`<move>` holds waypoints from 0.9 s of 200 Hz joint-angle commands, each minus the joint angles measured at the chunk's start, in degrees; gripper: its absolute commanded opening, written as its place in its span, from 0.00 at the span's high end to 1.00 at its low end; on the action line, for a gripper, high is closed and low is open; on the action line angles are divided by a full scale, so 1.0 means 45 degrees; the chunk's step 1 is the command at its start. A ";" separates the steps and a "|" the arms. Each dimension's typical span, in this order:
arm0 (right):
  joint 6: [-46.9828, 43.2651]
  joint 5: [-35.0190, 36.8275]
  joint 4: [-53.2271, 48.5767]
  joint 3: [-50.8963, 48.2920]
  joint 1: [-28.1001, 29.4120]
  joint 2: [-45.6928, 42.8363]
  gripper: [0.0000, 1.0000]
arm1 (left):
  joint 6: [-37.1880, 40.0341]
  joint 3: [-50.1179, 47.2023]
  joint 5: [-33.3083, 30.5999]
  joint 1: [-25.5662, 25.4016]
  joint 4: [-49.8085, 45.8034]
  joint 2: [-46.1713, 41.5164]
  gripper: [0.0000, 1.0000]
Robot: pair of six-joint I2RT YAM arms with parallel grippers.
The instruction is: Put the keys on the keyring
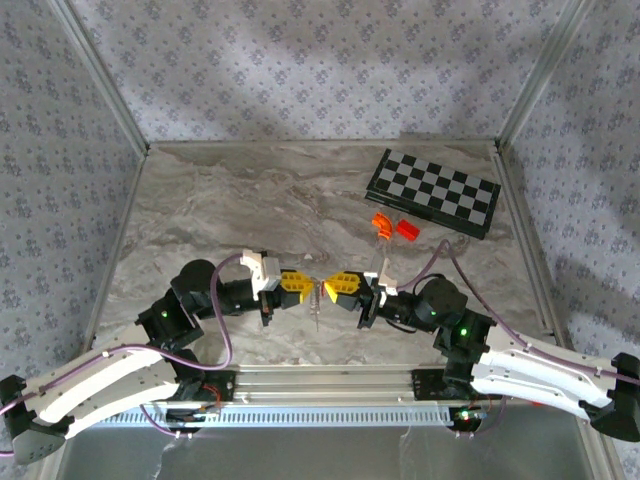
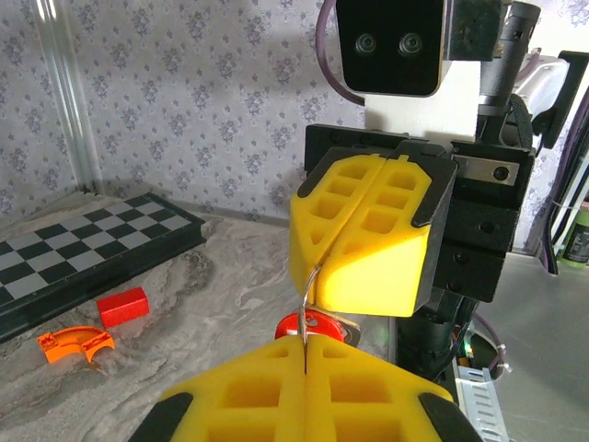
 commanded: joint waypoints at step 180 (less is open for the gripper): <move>-0.0187 -0.0190 0.0665 -0.0134 -0.0064 -0.0251 1.00 | -0.0062 0.0083 0.0045 -0.0069 0.0614 -0.0384 1.00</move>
